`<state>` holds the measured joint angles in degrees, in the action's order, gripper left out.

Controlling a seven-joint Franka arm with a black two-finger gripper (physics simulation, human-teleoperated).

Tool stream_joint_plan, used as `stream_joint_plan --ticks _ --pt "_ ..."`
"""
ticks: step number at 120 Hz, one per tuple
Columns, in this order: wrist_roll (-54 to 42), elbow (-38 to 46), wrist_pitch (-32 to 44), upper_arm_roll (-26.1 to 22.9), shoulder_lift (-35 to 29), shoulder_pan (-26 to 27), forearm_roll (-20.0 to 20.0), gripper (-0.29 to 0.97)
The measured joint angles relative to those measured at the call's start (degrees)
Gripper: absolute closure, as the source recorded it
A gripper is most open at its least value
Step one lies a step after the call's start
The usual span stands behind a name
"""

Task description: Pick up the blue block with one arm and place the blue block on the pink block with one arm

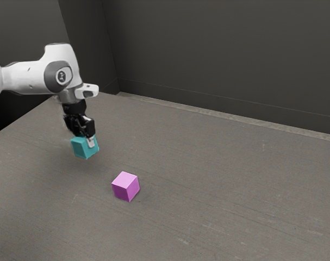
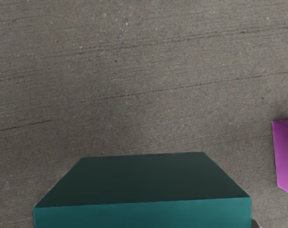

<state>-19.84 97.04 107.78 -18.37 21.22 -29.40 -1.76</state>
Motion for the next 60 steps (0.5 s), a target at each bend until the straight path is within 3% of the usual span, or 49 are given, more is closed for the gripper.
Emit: stream_joint_plan --ticks 23,60 --pt "7.33 2.3 1.08 -0.61 0.25 4.85 -0.65 0.41" --pt "16.13 6.02 4.36 -4.96 -0.64 5.49 -2.54 0.42"
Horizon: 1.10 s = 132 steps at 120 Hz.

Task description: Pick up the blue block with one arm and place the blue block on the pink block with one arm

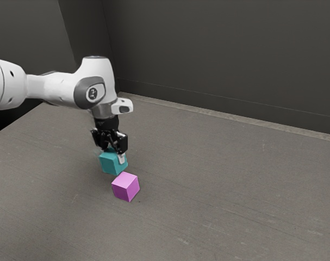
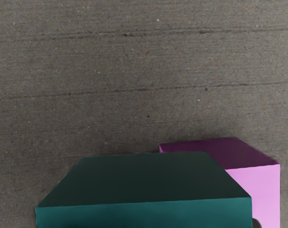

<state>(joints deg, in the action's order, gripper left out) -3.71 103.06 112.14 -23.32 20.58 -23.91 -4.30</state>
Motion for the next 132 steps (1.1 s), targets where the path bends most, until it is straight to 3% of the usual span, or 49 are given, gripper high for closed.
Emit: stream_joint_plan --ticks 75,132 --pt "9.62 6.81 4.4 -4.21 -3.99 -0.02 -1.55 0.45" --pt "6.22 8.34 6.44 -5.97 -5.15 -0.1 -4.65 0.46"
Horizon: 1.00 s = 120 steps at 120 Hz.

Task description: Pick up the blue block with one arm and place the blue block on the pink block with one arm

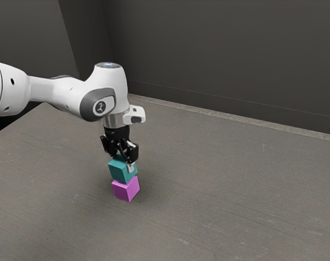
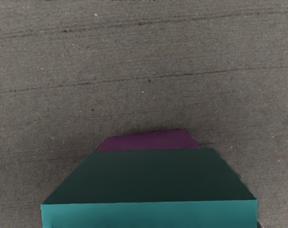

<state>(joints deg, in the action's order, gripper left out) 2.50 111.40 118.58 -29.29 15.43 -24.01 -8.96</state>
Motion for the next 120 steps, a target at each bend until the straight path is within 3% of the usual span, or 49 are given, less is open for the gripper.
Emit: stream_joint_plan --ticks 41,77,120 --pt "-1.44 2.0 1.37 -0.08 -1.57 -0.01 0.49 0.44" --pt "1.37 3.42 1.4 0.0 -3.23 -0.01 4.61 0.4" --pt "1.9 4.47 1.96 0.04 -3.94 -0.01 3.48 0.4"
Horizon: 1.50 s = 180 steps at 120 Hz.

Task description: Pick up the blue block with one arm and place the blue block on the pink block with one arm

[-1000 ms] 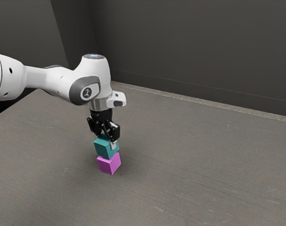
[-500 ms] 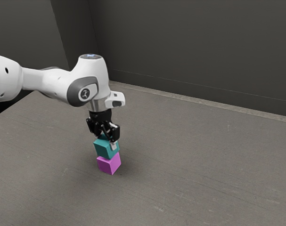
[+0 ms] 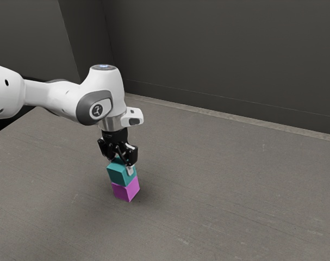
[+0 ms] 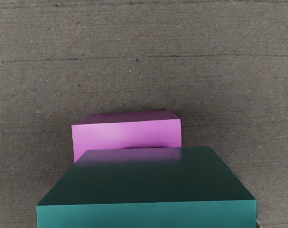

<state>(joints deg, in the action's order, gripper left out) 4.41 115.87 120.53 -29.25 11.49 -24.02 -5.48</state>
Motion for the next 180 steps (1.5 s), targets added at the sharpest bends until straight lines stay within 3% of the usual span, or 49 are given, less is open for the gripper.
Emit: stream_joint_plan --ticks 69,89,113,154,180 --pt "-2.41 0.36 1.97 0.29 0.64 -0.07 -0.49 0.39" --pt "-3.46 0.34 2.1 0.39 0.67 -0.08 0.24 0.18" --pt "-4.61 0.34 2.33 0.44 0.49 -0.09 0.57 0.07" --pt "-5.93 0.44 0.0 0.47 -9.91 -0.03 2.54 0.01" --pt "-6.45 0.43 -1.82 0.53 -11.23 0.85 2.9 0.01"
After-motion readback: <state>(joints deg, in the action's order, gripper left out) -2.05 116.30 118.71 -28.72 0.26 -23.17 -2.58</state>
